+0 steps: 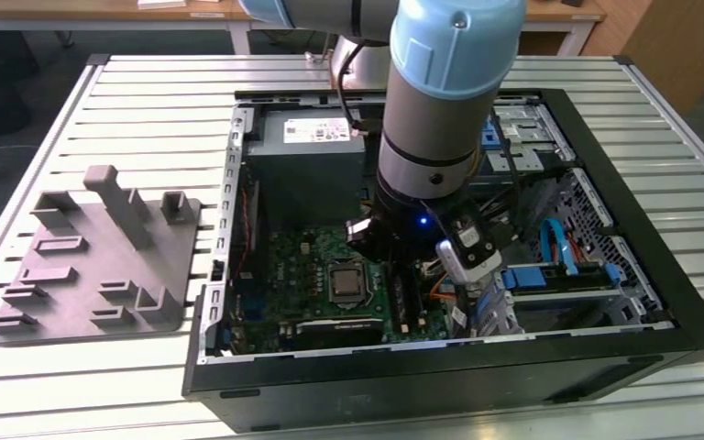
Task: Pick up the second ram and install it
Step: 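Insert the second ram into the second slot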
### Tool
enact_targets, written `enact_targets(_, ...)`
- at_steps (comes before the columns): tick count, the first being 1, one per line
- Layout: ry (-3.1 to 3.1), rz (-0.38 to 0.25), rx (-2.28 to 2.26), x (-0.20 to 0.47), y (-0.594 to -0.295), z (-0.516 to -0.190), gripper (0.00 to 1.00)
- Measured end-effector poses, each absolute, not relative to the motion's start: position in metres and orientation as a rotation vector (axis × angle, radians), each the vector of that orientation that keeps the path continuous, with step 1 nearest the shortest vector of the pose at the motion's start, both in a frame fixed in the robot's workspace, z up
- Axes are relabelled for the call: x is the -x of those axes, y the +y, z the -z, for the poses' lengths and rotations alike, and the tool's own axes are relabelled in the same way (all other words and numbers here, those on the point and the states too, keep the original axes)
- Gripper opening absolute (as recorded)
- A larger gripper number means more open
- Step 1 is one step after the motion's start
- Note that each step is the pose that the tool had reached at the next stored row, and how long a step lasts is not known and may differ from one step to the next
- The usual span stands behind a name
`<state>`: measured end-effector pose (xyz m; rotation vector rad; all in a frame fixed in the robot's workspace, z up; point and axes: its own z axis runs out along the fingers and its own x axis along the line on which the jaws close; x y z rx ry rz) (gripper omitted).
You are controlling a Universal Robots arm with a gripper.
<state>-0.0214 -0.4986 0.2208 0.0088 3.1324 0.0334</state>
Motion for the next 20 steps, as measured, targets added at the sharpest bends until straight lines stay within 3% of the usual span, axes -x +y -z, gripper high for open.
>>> enact_targets(20,3.134,-0.034,0.017,0.0206,-0.4979,-0.2155,0.14)
